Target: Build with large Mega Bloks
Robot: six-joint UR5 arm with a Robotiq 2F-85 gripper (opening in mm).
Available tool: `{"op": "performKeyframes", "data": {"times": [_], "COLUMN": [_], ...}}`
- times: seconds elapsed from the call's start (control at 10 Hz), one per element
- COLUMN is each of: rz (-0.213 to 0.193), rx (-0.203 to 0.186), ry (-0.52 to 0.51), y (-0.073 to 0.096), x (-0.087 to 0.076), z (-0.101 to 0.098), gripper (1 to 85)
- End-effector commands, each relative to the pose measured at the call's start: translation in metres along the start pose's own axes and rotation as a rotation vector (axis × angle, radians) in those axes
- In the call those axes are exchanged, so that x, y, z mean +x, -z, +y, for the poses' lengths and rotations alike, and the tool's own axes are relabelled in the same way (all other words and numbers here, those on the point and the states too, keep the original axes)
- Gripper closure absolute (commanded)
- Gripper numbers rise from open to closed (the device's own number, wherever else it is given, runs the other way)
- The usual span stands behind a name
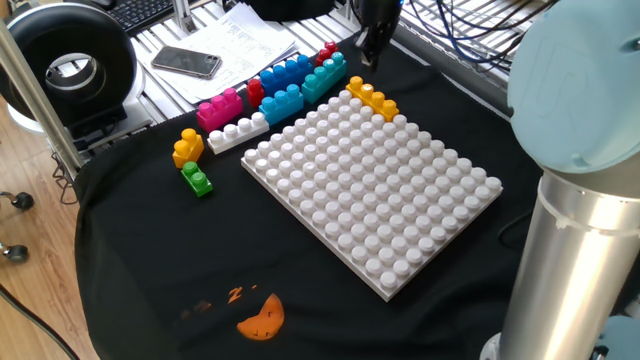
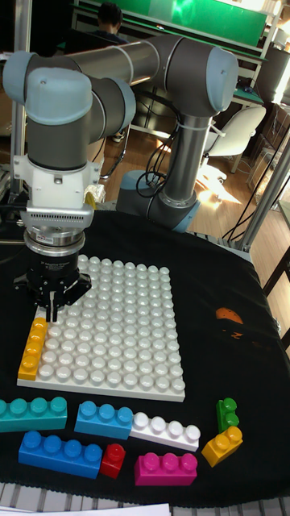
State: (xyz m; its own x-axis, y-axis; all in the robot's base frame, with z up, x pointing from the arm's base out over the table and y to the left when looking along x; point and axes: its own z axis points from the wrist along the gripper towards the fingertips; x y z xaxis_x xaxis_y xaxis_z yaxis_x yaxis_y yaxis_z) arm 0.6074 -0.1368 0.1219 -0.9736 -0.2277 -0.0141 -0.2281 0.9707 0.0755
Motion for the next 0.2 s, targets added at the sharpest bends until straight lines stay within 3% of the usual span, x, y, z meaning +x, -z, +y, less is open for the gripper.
{"op": "performKeyframes", "data": {"times": [0.0, 0.1], "rz": [-0.003, 0.0], "rx": [-0.027, -0.021], "ry": [0.016, 0.018], "y": [0.0015, 0.0014], "x": [-0.0016, -0.0009], "z": [0.0068, 0.0053], "gripper": [71.3, 72.3]}}
